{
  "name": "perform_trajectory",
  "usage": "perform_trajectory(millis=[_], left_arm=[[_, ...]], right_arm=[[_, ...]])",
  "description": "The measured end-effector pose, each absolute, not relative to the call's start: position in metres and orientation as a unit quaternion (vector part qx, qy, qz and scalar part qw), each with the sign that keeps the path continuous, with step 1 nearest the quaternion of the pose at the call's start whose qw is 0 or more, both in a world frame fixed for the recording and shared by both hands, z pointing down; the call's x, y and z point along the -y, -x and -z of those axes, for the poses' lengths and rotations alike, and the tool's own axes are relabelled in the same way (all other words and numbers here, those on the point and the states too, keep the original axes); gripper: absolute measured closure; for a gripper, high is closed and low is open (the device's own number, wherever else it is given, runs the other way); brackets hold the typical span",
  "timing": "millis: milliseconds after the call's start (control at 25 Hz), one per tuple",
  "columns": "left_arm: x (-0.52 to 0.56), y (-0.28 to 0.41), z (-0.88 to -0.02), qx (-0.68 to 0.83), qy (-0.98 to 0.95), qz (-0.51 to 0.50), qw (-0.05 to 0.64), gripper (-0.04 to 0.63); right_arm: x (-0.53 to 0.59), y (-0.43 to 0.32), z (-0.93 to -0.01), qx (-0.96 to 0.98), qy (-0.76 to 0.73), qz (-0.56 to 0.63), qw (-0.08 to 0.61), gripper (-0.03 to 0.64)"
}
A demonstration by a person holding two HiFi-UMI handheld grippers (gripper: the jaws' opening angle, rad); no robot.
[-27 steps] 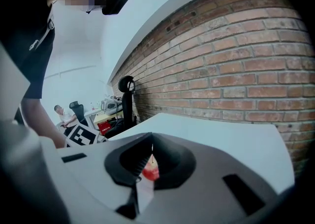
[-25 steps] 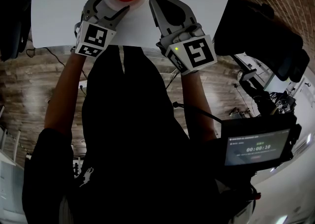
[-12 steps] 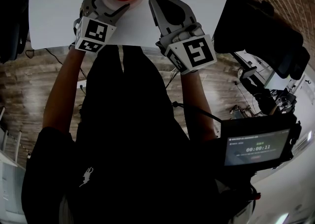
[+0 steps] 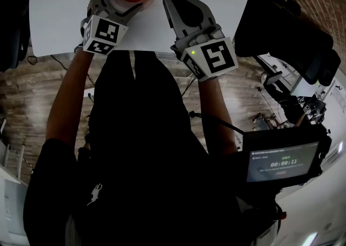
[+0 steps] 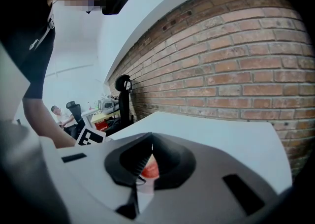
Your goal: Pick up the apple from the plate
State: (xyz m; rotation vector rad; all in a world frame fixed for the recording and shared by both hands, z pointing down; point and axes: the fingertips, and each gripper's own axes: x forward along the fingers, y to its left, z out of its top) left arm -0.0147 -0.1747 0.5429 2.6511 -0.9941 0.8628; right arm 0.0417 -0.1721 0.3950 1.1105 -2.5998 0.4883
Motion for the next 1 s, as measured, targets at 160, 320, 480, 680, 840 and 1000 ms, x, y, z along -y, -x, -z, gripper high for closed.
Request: perform_trajectory(millis=[160, 320, 480, 680, 840, 1000], left_arm=[[0.176, 0.012, -0.544, 0.332, -0.892, -0.295, 0.086, 0.178], [0.177, 0.01, -0.546, 0.328, -0.892, -0.299, 0.082, 0.178], [0.179, 0.008, -0.549, 0.328, -0.892, -0.302, 0.082, 0.178], [0.181, 0.007, -0.551, 0.328, -0.891, -0.304, 0.081, 0.178], [0.183, 0.006, -0.552, 0.328, -0.891, -0.304, 0.079, 0.178], [0.185, 0.004, -0.551, 0.329, -0.891, -0.303, 0.078, 0.178]], right_arm=[[0.172, -0.043, -0.396, 0.896, -0.386, -0.17, 0.138, 0.612], [0.173, -0.043, -0.396, 0.897, -0.386, -0.168, 0.137, 0.612], [0.172, -0.043, -0.396, 0.896, -0.386, -0.172, 0.137, 0.612], [0.171, -0.045, -0.397, 0.895, -0.389, -0.171, 0.14, 0.612], [0.17, -0.047, -0.4, 0.892, -0.391, -0.173, 0.145, 0.612], [0.171, -0.048, -0.397, 0.892, -0.394, -0.172, 0.137, 0.612]])
